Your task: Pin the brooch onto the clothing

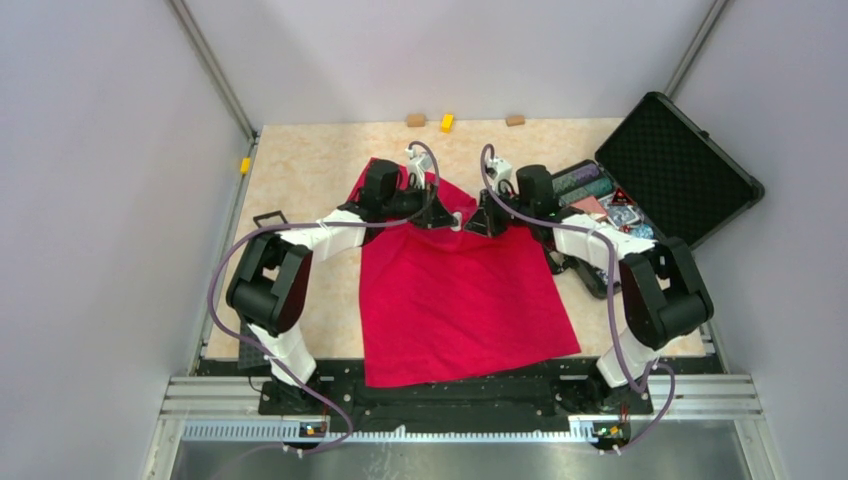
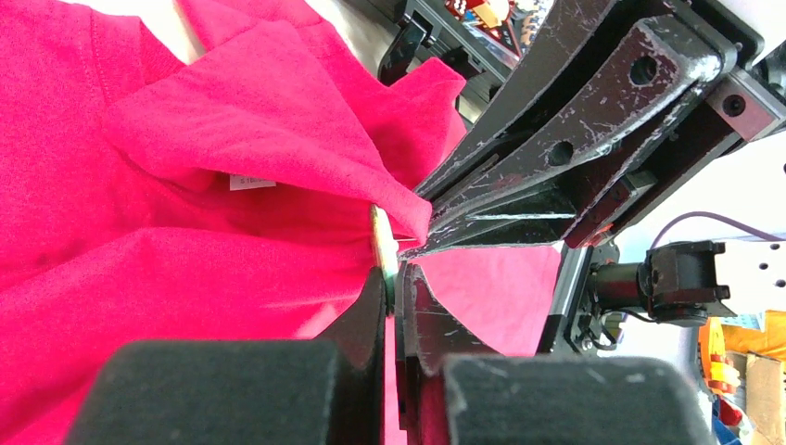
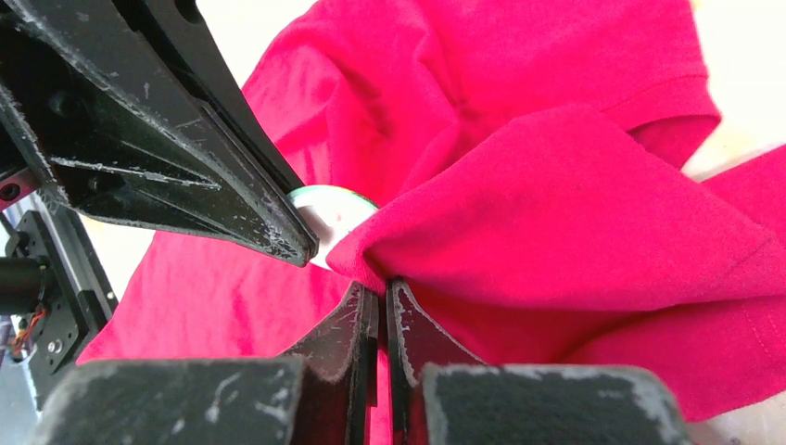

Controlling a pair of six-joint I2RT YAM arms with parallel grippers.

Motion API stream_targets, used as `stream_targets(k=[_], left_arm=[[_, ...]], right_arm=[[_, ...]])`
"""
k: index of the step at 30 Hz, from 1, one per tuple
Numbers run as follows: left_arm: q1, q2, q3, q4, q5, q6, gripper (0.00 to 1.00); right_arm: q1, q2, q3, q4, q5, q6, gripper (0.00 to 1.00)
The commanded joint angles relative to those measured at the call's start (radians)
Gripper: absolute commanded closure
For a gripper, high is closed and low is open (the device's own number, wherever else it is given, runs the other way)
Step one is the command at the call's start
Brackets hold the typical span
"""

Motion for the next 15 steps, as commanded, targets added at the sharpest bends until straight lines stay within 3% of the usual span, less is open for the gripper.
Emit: stream_targets(k=[1, 15], left_arm=[[-0.017, -0.083, 0.036, 0.05, 0.101, 0.007, 1.0], [-0.022, -0.079, 0.019, 0.148, 0.158, -0.06, 1.0]], right_arm=[[0.006, 0.063, 0.083, -0.086, 0.014, -0.015, 1.0], [0.006, 0.141, 0.135, -0.163, 0.03, -0.004, 1.0]])
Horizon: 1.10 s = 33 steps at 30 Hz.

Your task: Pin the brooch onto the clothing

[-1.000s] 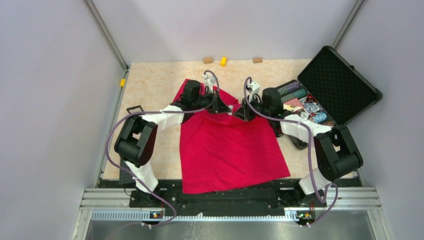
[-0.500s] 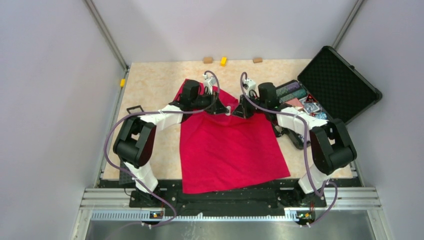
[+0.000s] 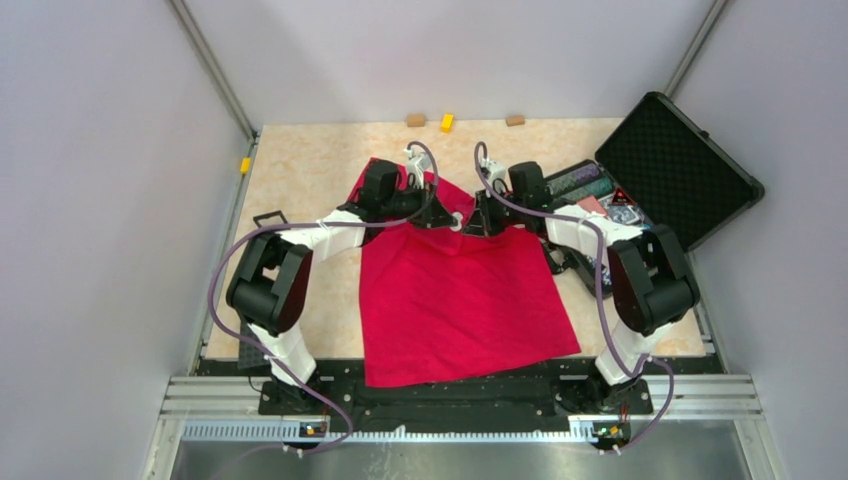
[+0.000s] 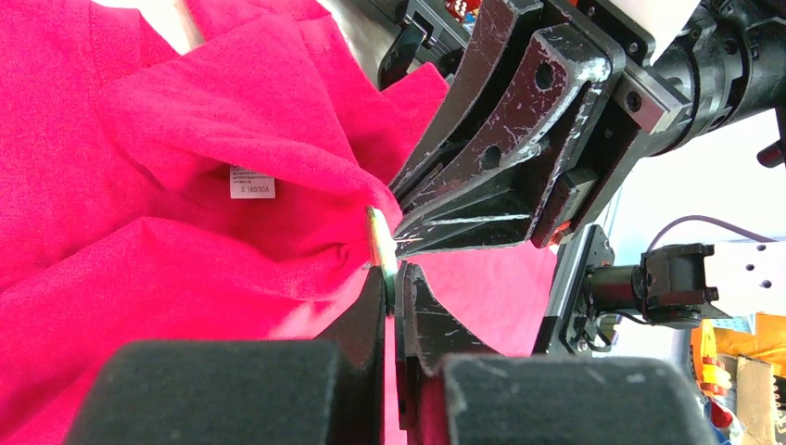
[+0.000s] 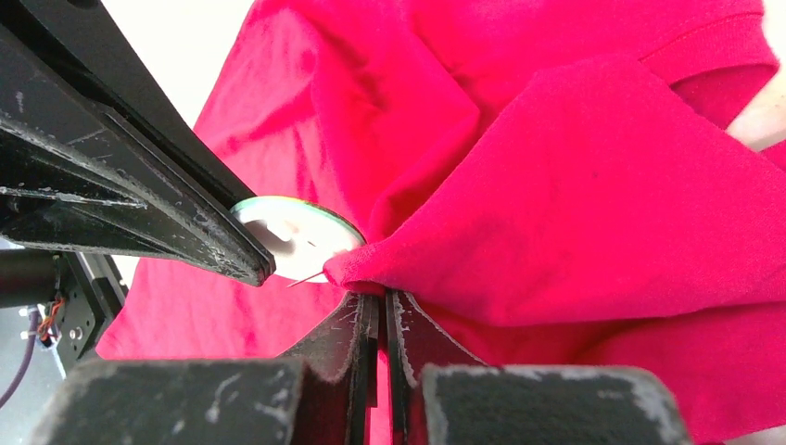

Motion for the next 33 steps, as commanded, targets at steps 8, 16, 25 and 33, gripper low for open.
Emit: stream_targets(k=[8, 16, 25, 33], left_arm=[[-0.021, -0.068, 0.039, 0.076, 0.153, 0.021, 1.0], [0.003, -0.046, 0.056, -0.035, 0.26, 0.172, 1.0], [0.017, -0.064, 0.071, -0.268, 0.386, 0.398, 1.0], [0.017, -0.078, 0.066, -0.32, 0.467, 0.447, 1.0]], right_arm=[[0.006, -0.002, 0.023, -0.019, 0.056, -0.015, 1.0], [0.002, -0.205, -0.177, 0.109, 0.051, -0.067, 0.49], [-0.008, -0.369, -0.376, 0.322, -0.14, -0.065, 0.38], [-0.007, -0.346, -0.373, 0.367, -0.246, -0.052, 0.38]])
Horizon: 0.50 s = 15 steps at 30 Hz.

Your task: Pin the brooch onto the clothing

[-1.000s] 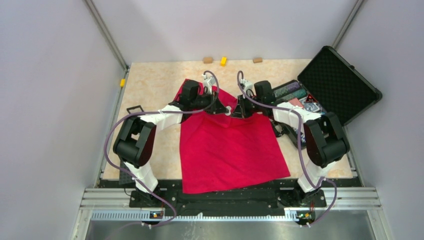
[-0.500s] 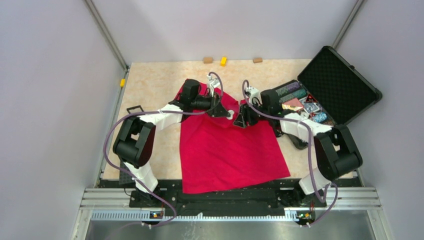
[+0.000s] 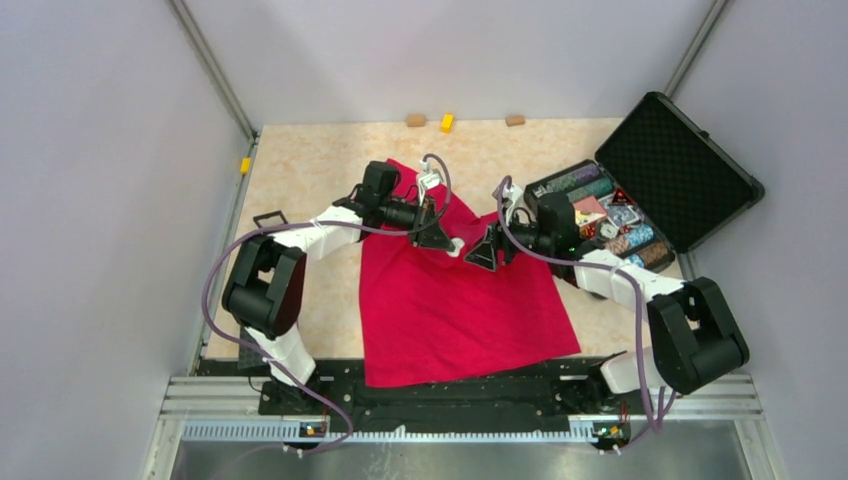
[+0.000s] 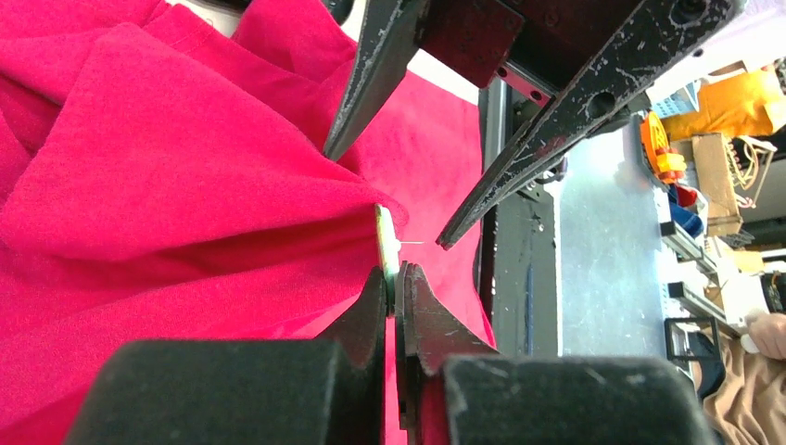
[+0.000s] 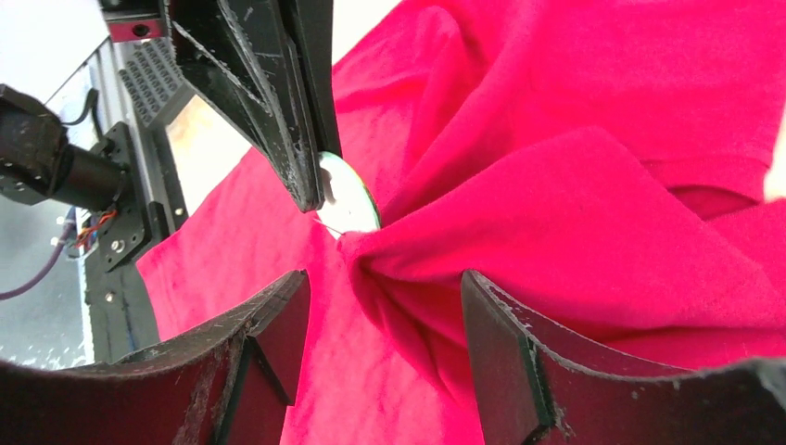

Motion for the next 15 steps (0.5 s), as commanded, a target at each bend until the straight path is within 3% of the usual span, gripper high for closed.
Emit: stream_targets(k=[1, 11, 15], left_arm=[[0.002, -0.059, 0.024, -0.032, 0.099, 0.062, 1.0], [-0.01, -0.051, 0.026, -0.029, 0.141, 0.054, 1.0], [-0.017, -0.056, 0.028, -0.036, 0.146, 0.061, 1.0]], right_arm=[[-0.005, -0.001, 0.01, 0.087, -0.095, -0.007, 0.38], [0.004, 0.051, 0.027, 0.116, -0.143, 0.0, 0.39], [0.007, 0.075, 0.038, 0.134, -0.144, 0.007, 0.44]])
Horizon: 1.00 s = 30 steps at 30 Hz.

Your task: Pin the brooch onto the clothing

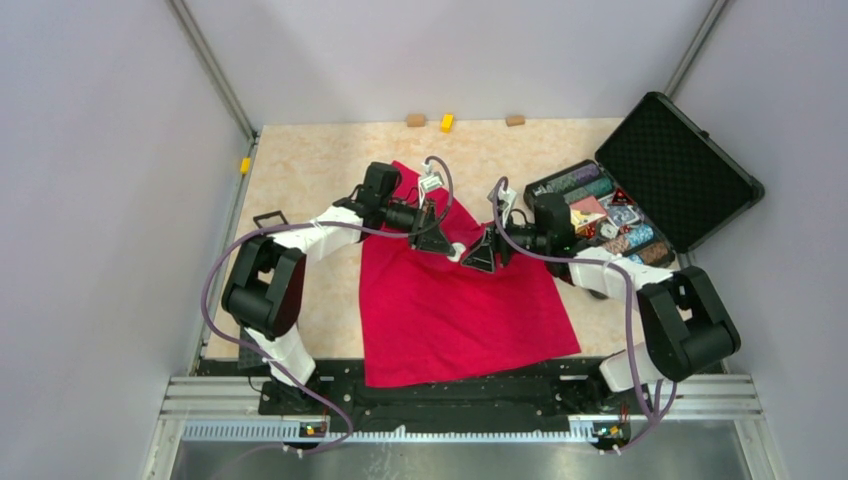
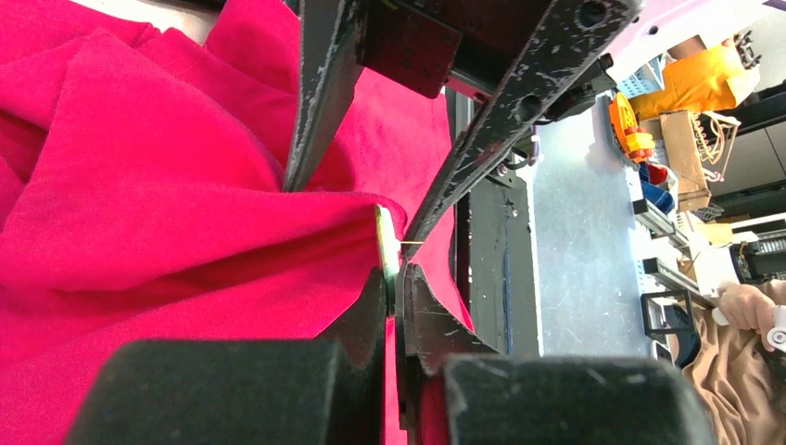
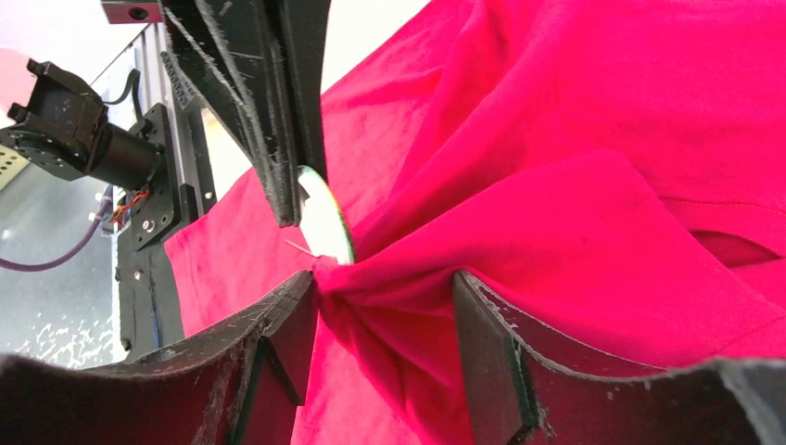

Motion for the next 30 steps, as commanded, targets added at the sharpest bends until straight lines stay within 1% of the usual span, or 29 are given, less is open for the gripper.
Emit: stream_targets(k=[1, 10, 17, 27, 30], left_arm=[[-0.013, -0.05, 0.03, -0.004, 0.066, 0.033, 1.0], [-0.023, -0.06, 0.032, -0.05, 0.064, 0.057, 1.0], [-0.036, -0.063, 0.042, -0.076, 0.064, 0.094, 1.0], [-0.053, -0.063, 0.047, -0.087, 0.072, 0.105, 1.0], [-0.055, -0.061, 0.05, -0.089, 0.078, 0.103, 1.0]], right_arm=[[0.005, 0.024, 0.039, 0.072, -0.033, 0.004, 0.46], [0.007, 0.035, 0.05, 0.112, -0.056, 0.044, 0.47], [0.007, 0.038, 0.05, 0.127, -0.056, 0.06, 0.54], [0.007, 0.06, 0.053, 0.137, -0.068, 0.07, 0.61], [0.006, 0.067, 0.057, 0.129, -0.067, 0.066, 0.65]])
